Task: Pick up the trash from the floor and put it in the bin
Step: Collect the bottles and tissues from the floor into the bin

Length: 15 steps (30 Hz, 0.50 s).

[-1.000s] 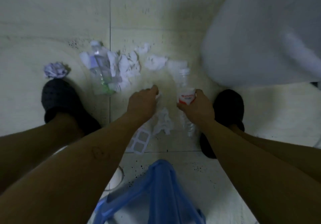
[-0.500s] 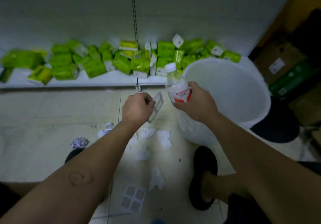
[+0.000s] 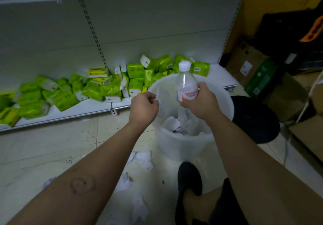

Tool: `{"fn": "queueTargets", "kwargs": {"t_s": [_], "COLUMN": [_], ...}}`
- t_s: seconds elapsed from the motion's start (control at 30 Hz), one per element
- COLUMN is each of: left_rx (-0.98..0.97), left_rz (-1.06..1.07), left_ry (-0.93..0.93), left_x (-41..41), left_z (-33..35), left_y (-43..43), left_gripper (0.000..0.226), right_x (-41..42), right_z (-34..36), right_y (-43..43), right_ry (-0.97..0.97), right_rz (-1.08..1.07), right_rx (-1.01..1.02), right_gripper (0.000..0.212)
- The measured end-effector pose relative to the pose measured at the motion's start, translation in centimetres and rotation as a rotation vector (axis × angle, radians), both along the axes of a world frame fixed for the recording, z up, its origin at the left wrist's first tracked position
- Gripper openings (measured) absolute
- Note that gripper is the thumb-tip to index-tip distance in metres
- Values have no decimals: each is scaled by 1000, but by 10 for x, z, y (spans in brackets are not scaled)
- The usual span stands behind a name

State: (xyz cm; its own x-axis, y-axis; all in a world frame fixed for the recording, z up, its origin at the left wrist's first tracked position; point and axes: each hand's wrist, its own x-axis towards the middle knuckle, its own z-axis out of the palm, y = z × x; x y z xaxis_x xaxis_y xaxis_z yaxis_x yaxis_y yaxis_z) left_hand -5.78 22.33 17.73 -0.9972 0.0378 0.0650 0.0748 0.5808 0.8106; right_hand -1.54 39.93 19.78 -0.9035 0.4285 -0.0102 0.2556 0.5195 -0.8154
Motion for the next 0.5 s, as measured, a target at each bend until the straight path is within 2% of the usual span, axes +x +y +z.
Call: {"fn": "queueTargets", "kwargs": {"t_s": [0.1, 0.27, 0.4, 0.5], "left_rx": [-57, -112, -167, -230], "left_rz": [-24, -40, -66, -104], "left_ry": [-34, -69, -53, -24], "left_x": [-5, -5, 1, 8], "left_z": [-18, -37, -34, -24], "left_y": [24, 46, 37, 16], "left_gripper": [26, 33, 36, 34], "right_x": [0, -4, -3, 0], "right_z": [-25, -48, -48, -39], "right_y": [18, 33, 32, 23], "right_ry": [-142, -199, -296, -307], "right_rz": [17, 3, 95, 129], "right_rx": [4, -29, 45, 86], "right_gripper": [59, 62, 77, 63]}}
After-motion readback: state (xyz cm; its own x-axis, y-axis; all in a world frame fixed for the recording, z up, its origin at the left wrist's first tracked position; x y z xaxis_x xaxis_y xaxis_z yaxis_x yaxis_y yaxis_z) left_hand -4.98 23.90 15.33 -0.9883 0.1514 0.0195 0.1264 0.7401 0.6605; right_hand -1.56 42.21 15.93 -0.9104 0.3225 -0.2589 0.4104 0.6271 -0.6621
